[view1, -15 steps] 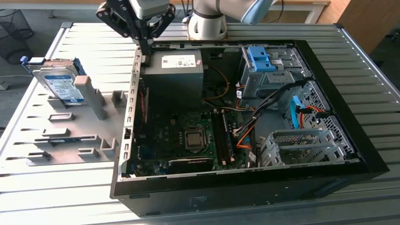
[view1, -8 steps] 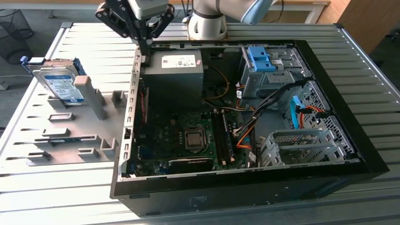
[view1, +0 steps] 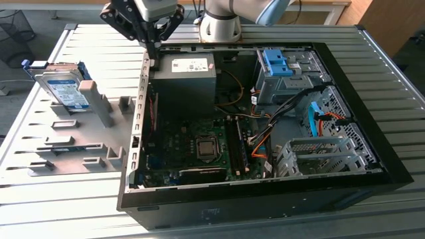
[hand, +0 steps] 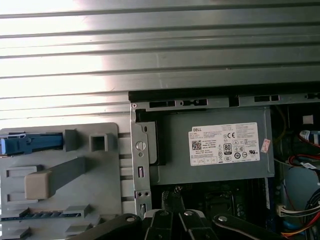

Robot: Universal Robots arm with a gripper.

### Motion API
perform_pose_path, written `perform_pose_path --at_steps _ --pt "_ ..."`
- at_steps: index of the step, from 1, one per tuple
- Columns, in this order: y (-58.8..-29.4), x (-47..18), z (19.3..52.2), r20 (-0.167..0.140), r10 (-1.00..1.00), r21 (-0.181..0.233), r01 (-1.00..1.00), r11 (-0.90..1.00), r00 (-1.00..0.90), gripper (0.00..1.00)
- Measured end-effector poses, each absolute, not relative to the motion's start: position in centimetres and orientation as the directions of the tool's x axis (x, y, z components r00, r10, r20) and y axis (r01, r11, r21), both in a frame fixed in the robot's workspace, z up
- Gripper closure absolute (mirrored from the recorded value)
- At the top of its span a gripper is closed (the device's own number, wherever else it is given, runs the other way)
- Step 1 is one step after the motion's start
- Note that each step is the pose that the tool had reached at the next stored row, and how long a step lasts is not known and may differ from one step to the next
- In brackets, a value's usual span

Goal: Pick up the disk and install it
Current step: 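Reach for the disk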

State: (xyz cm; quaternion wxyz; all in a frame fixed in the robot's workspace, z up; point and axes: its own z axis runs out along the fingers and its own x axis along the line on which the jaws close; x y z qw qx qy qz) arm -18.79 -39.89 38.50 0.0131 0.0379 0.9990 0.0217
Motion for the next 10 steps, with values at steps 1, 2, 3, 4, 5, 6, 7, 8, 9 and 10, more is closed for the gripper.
perform_pose_path --at_steps 1,2,3,4,5,6,7,8,9,10 --pt "-39.89 -18.81 38.49 -0.024 0.076 0.044 0.075 0.996 -0.997 0.89" --pt "-39.89 -18.83 38.48 -0.024 0.076 0.044 0.075 0.996 -0.997 0.89" --pt "-39.89 -18.86 38.48 -0.024 0.076 0.044 0.075 0.996 -0.997 0.89" --pt "-39.89 -18.88 38.47 -0.024 0.076 0.044 0.075 0.996 -0.997 0.89" --pt "-39.89 -18.91 38.46 -0.024 0.076 0.044 0.075 0.996 -0.997 0.89" --pt "-39.89 -18.93 38.46 -0.024 0.076 0.044 0.075 0.996 -0.997 0.89" --pt "-39.89 -18.96 38.45 -0.024 0.076 0.044 0.075 0.996 -0.997 0.89" --pt "-39.89 -18.98 38.45 -0.024 0.076 0.044 0.075 0.996 -0.997 0.89" --pt "-39.89 -19.01 38.44 -0.024 0.076 0.044 0.075 0.996 -0.997 0.89" --pt "-39.89 -19.03 38.44 -0.024 0.076 0.044 0.075 0.996 -0.997 0.89"
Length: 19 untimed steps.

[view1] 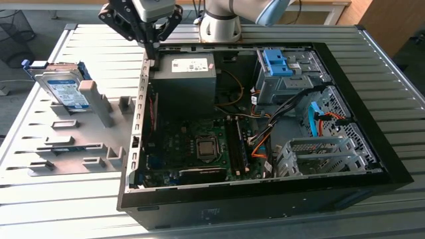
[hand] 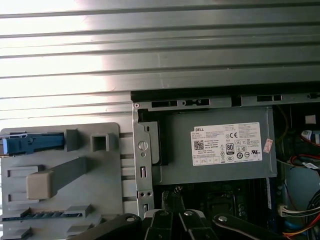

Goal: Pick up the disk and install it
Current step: 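Reach for the disk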

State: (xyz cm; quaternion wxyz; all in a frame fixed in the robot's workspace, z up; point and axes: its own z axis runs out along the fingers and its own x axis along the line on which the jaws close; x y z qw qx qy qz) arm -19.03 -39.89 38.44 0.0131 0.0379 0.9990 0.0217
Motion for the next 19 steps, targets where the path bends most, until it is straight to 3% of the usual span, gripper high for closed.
perform_pose_path --at_steps 19 --pt "-39.89 -19.48 38.33 -0.024 0.076 0.044 0.075 0.996 -0.997 0.89"
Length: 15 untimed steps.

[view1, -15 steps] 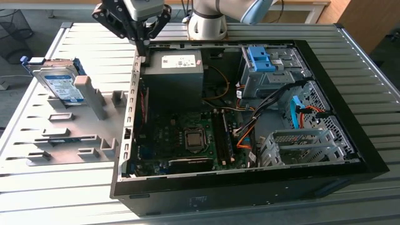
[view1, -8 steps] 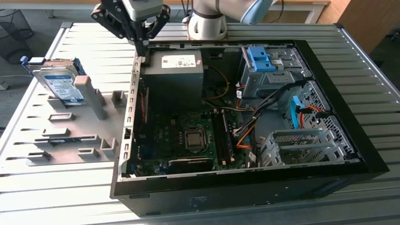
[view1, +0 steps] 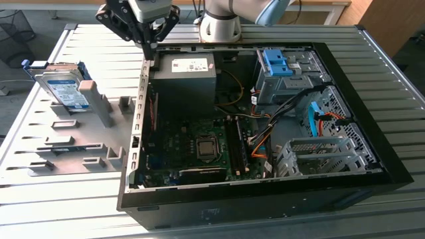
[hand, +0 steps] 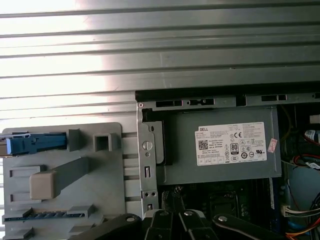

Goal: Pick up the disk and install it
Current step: 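Reach for the disk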

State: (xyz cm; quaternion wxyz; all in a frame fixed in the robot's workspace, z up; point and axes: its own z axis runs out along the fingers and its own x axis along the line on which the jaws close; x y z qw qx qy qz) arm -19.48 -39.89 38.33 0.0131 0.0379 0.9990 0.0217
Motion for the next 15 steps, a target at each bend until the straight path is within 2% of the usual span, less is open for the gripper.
perform_pose_path --at_steps 15 --pt "-39.89 -19.87 38.24 -0.024 0.076 0.044 0.075 0.996 -0.997 0.89"
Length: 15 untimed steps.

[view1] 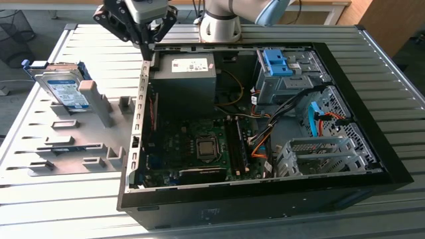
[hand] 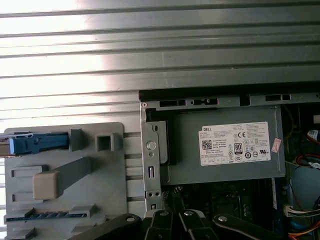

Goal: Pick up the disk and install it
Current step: 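Reach for the disk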

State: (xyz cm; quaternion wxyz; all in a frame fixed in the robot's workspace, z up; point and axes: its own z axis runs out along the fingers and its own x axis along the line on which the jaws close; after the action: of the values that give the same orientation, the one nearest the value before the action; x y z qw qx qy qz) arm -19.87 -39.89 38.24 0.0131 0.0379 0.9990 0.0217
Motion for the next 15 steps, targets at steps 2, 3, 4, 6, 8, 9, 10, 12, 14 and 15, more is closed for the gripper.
perform_pose_path --at_steps 2,3,4,6,8,9,10,12,14,15 --pt "-39.89 -19.93 38.23 -0.024 0.076 0.044 0.075 0.996 -0.997 0.89" --pt "-39.89 -19.96 38.22 -0.024 0.076 0.044 0.075 0.996 -0.997 0.89" --pt "-39.89 -19.99 38.22 -0.024 0.076 0.044 0.075 0.996 -0.997 0.89" --pt "-39.89 -20.05 38.21 -0.024 0.076 0.044 0.075 0.996 -0.997 0.89" --pt "-39.89 -20.12 38.2 -0.024 0.076 0.044 0.075 0.996 -0.997 0.89" --pt "-39.89 -20.16 38.2 -0.024 0.076 0.044 0.075 0.996 -0.997 0.89" --pt "-39.89 -20.2 38.19 -0.024 0.076 0.044 0.075 0.996 -0.997 0.89" --pt "-39.89 -20.26 38.18 -0.024 0.076 0.044 0.075 0.996 -0.997 0.89" --pt "-39.89 -20.33 38.18 -0.024 0.076 0.044 0.075 0.996 -0.997 0.89" --pt "-39.89 -20.36 38.17 -0.024 0.076 0.044 0.075 0.996 -0.997 0.89"
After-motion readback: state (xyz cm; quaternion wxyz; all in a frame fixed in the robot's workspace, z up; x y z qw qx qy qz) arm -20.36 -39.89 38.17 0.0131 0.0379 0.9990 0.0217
